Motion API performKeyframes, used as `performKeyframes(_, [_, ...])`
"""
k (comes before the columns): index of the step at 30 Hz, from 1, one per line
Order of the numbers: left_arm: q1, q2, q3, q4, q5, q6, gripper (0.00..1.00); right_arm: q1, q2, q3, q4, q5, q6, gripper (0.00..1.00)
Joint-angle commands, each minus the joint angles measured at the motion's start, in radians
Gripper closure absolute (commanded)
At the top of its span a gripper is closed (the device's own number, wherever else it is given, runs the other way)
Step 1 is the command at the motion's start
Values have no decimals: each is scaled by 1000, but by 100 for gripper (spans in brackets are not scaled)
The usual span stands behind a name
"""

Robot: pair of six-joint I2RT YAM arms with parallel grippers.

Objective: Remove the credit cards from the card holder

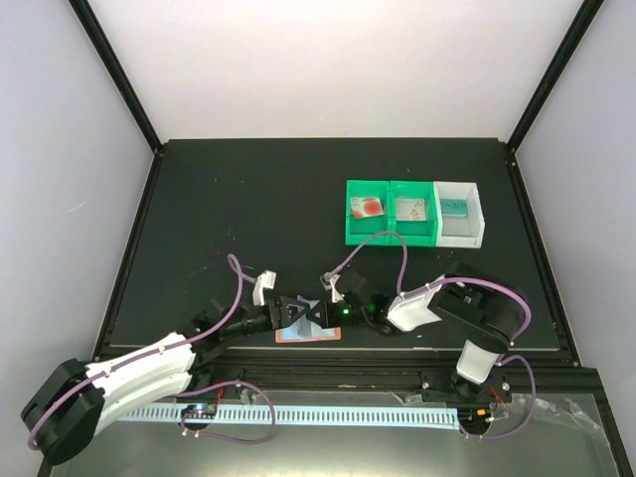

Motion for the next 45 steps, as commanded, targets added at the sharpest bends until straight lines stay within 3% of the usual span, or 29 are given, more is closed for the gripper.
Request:
performKeyframes(1, [-13,4,6,63,54,-13,29,16,16,-20,41,-33,1,87])
performKeyframes(8, [-21,47,26,70,60,-11,29,16,3,-22,49,-25,-8,88])
performKeyframes(12, [-25,65,28,85,61,-2,34,17,-14,-50,83,-9,-7,78])
performKeyframes(19, [-40,86,47,95,69,1,61,14,-54,-71,91,10,-15,76])
performKeyframes(28, [-47,135,62,26,23,20,87,13,-171,-82,-9,56,-88,70])
performKeyframes(35, [-49,126,77,-13,12,27,90,12,-255,-101,-44,22,-114,64])
performKeyframes(41, [-49,107,81,-54,-14,33,91,13,-269,-116,-18,-19,-105,70])
performKeyframes(45, [-49,96,79,-80,-31,39,90,13,-287,-125,-18,-24,-100,68])
